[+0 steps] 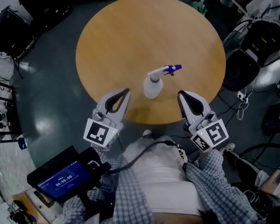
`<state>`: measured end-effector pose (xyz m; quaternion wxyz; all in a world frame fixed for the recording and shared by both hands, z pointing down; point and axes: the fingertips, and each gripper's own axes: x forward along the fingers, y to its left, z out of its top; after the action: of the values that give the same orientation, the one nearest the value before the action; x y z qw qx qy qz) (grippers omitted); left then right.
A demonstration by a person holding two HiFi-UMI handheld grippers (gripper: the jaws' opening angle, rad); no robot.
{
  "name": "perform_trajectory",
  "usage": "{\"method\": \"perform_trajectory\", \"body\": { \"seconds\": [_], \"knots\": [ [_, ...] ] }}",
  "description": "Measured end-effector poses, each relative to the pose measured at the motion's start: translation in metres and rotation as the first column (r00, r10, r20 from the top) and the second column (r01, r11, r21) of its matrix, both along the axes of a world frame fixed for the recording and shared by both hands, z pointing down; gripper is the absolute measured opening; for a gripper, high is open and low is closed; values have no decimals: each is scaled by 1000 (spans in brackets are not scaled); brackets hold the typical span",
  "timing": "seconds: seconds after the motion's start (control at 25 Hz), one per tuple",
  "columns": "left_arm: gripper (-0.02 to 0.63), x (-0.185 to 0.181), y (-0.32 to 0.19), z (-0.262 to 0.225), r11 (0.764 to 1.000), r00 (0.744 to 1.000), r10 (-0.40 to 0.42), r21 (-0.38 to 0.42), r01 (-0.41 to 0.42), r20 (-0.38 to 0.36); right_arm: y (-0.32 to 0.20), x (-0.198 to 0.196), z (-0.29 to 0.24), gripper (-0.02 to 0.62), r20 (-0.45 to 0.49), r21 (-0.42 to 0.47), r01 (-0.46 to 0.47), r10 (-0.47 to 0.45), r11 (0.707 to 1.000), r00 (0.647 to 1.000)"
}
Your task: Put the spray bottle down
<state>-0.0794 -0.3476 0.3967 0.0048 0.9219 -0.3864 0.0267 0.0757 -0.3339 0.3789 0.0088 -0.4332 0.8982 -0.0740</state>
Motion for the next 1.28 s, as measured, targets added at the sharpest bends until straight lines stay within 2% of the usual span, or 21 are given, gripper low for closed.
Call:
{"method": "perform_trajectory", "body": {
  "seconds": [0.72, 0.76, 0.84, 0.92, 1.08, 1.28],
  "knots": [
    [5, 10, -3, -5, 1000, 1000, 21, -3, -21, 1, 4, 4, 1, 5, 11, -23, -5, 6, 1000, 1000],
    [24, 13, -5, -7, 999, 999, 38, 5, -38, 1, 5, 5, 0, 5, 13, -27, -10, 10, 1000, 1000],
    [118, 24, -11, -16, 997, 997, 79, 27, -79, 11, 9, 8, -2, 5, 11, -35, -22, 22, 999, 1000],
    [177, 40, -19, -25, 990, 991, 126, 55, -128, 38, 14, 15, -2, 5, 4, -44, -44, 44, 998, 999],
    [193, 76, -38, -30, 969, 974, 214, 112, -221, 70, 24, 37, 8, 5, -11, -63, -122, 122, 990, 992],
    [230, 111, -50, -17, 951, 957, 276, 118, -285, 88, 43, 71, 13, 5, -25, -81, -232, 231, 969, 973]
  ]
}}
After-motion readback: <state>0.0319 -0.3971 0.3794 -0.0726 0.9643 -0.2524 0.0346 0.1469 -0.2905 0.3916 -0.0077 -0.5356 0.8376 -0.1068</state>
